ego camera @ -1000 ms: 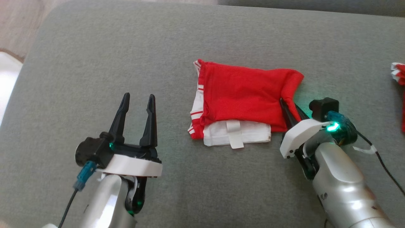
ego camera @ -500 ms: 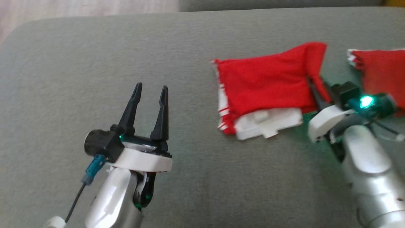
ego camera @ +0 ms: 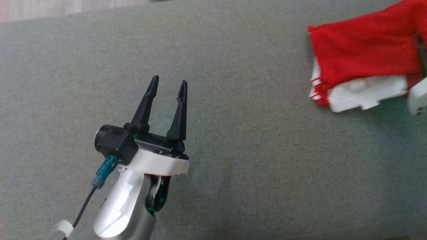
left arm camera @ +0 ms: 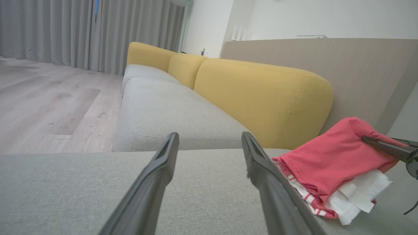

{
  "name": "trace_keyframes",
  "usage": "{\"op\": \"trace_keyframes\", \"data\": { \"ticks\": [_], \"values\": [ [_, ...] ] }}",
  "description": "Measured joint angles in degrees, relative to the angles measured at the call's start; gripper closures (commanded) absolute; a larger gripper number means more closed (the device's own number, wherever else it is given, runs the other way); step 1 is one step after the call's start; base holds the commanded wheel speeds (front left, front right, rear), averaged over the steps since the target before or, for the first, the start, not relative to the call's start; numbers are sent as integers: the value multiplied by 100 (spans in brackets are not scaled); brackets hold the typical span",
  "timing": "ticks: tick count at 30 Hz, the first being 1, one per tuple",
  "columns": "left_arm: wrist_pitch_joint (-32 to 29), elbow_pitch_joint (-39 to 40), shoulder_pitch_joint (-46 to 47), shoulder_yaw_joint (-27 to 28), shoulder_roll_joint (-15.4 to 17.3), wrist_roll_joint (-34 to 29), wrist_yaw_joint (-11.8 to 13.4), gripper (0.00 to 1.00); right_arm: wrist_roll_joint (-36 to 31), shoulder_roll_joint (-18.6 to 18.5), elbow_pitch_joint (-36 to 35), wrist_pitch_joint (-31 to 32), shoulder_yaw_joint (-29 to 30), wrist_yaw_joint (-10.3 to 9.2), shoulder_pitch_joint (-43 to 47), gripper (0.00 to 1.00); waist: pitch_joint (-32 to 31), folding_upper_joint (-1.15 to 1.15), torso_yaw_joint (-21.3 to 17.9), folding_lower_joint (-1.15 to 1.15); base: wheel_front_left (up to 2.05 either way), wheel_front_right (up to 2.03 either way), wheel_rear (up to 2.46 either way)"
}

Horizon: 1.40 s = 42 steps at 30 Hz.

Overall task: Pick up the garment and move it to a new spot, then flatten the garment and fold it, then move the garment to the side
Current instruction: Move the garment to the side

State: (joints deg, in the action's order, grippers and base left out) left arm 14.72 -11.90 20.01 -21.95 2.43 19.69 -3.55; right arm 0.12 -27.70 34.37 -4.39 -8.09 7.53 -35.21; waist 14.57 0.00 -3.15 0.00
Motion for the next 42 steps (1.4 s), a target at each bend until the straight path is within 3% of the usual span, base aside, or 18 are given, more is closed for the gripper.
{"op": "trace_keyframes", "data": {
  "ticks": [8, 16, 17, 18, 19, 28, 42],
  "values": [
    [0, -15, 261, 16, 0, -59, -113, 0, 82, -503, 76, 370, 443, 0, -79, 100, 422, 0, -34, 0, 0, 0, 0],
    [0, -70, 317, 78, -2, -105, -189, 0, 3, -493, 542, 528, 940, 0, -79, 100, 622, 0, 80, 0, 0, 0, 0],
    [0, -75, 317, 105, -1, -114, -201, 0, -43, -472, 583, 542, 1015, 0, -77, 65, 626, 0, 89, 1, 0, 0, 0],
    [0, -78, 317, 132, -2, -115, -201, 0, -89, -439, 614, 539, 1111, 0, -77, 5, 622, 0, 96, 1, 0, 0, 0],
    [0, -80, 317, 156, -1, -119, -202, 0, -122, -392, 628, 536, 1191, 0, -77, 0, 615, 0, 101, 0, 0, 0, 0],
    [0, -118, 296, 403, -4, -160, -236, 0, -461, 45, 415, 331, 1475, 0, -77, 0, 351, 0, 70, 0, 0, 0, 0],
    [0, -60, -210, 929, -3, -81, -167, 0, -64, 1106, -1067, -123, 1344, 0, 122, 0, -440, 0, 181, -1, 0, 0, 0]
  ]
}}
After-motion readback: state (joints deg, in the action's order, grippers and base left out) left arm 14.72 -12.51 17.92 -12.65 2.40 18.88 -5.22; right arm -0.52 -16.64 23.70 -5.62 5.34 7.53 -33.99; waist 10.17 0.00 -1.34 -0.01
